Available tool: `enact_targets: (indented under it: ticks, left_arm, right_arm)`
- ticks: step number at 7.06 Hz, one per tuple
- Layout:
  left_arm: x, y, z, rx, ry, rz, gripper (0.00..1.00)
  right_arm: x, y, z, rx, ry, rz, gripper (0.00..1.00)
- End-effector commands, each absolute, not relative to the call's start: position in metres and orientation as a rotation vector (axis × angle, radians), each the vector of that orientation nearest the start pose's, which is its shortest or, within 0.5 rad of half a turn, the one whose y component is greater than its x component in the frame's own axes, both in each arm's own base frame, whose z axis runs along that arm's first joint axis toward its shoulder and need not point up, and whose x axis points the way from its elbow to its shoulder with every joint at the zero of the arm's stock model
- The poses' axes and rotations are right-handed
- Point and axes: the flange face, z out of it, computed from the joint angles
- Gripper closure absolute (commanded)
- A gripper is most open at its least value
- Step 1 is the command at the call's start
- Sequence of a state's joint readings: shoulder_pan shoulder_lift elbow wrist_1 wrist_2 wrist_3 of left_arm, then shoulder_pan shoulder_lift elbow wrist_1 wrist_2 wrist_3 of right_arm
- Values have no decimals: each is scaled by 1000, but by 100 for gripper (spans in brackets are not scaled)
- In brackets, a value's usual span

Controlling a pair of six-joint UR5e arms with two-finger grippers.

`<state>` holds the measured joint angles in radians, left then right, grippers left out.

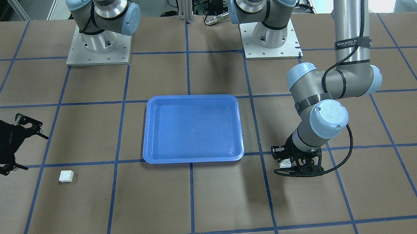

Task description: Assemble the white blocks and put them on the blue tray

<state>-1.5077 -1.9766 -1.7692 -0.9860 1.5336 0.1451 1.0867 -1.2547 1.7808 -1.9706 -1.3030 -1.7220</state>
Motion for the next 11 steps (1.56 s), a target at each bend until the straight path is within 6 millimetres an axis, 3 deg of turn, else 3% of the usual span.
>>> enact_targets:
  ticks: [1, 2, 3, 5, 6, 8, 9, 11]
  left_arm:
    - [-172, -567, 266, 72, 3201, 1, 78]
    - [-218, -547, 275, 74, 3203, -5, 78]
    - [-261, -526, 269, 6, 3204, 12, 79]
    - [-315, -498, 258, -125, 3196, 48, 81]
    - [-334, -486, 251, -148, 3187, 69, 81]
    - [-350, -479, 230, -202, 3169, 115, 84]
    - [-363, -471, 229, -238, 3167, 105, 83]
    - [-377, -473, 214, -230, 3196, 41, 83]
  right_arm:
    - [-107, -562, 228, -1697, 2273, -486, 0]
    - [-105, -560, 209, -1794, 2174, -525, 0]
    - [-105, -561, 197, -1815, 2136, -525, 0]
    - [-108, -569, 176, -1823, 2129, -539, 0]
    - [-110, -572, 176, -1848, 2143, -558, 3]
    - [-109, -572, 173, -1846, 2137, -558, 4]
    - [-109, -573, 166, -1838, 2130, -550, 6]
    - [-108, -573, 161, -1833, 2126, -540, 8]
